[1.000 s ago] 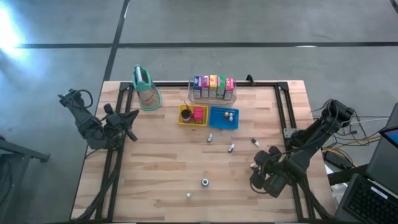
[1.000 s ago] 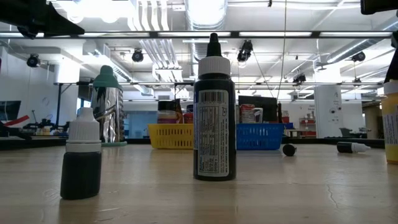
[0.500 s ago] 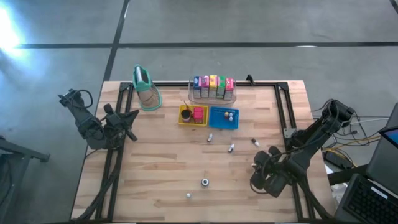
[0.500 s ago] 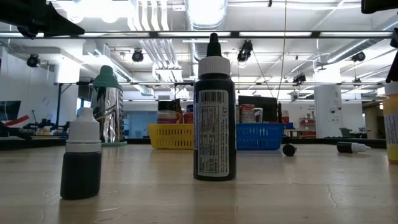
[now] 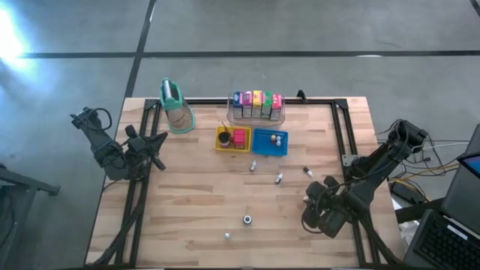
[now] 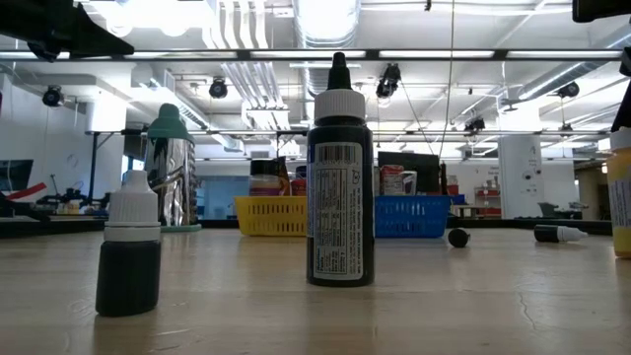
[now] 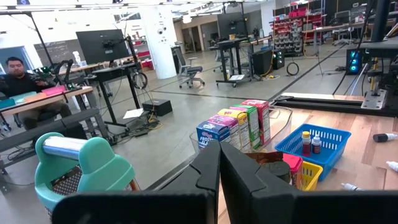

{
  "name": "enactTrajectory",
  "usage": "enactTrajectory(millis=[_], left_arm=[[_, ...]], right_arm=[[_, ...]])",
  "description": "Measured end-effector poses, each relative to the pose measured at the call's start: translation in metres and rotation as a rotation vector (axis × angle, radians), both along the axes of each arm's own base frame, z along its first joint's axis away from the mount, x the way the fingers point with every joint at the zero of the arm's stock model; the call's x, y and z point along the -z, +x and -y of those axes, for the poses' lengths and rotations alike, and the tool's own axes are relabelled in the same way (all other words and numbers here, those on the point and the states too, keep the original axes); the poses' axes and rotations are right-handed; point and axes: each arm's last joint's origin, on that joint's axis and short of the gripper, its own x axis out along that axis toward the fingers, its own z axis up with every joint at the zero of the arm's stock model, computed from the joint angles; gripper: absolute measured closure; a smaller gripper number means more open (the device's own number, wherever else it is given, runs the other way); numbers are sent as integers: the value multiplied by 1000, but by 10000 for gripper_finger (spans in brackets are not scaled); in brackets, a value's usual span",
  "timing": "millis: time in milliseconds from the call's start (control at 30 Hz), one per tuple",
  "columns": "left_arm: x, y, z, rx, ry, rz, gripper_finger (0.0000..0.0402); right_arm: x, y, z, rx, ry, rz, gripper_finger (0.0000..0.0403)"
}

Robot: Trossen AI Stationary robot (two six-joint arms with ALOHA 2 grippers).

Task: Pick & Place Kitchen Items
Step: Put the yellow food coloring bottle into the blue bin

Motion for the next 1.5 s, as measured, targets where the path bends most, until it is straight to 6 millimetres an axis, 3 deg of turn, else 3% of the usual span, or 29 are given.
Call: enactTrajectory(millis=[200, 400, 733, 1133, 1500], left_arm=[[0, 0, 0, 0, 0, 0, 388], [0, 0, 0, 0, 0, 0, 387], [0, 0, 0, 0, 0, 0, 387], [0, 0, 0, 0, 0, 0, 387], [0, 0, 0, 0, 0, 0, 387]], right_arm=[[-3, 0, -1, -14, 2, -14, 233], [-11, 3, -4, -46, 10, 0, 219], [-6, 2, -3, -23, 5, -1, 235], [6, -2, 3, 12, -6, -16, 219], [13, -1, 2, 14, 14, 0, 255]])
